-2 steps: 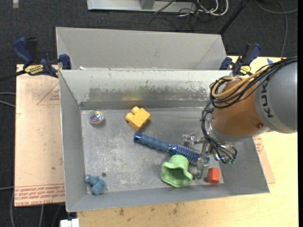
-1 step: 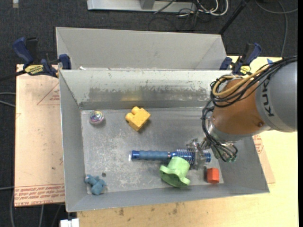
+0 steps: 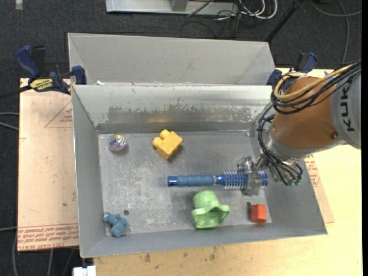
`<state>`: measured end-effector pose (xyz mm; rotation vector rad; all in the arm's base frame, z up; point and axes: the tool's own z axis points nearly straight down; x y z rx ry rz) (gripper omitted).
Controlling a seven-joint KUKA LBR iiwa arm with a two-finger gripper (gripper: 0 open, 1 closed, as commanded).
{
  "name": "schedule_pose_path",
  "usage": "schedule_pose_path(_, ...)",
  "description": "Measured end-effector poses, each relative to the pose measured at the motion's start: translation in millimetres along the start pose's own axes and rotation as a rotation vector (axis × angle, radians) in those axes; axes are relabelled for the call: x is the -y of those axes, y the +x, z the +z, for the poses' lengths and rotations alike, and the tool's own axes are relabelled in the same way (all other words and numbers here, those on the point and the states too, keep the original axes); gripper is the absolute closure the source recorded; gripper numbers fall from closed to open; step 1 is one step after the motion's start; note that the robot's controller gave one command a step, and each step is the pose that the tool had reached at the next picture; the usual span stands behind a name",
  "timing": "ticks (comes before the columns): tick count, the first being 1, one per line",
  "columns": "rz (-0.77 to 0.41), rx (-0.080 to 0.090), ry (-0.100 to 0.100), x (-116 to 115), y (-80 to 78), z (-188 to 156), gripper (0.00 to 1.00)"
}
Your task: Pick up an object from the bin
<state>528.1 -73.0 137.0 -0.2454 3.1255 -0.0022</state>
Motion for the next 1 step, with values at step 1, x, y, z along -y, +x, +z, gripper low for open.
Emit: schedule_pose_path(1,0.002,0.004,0.001,5.6,-2.1,-99.8,1.00)
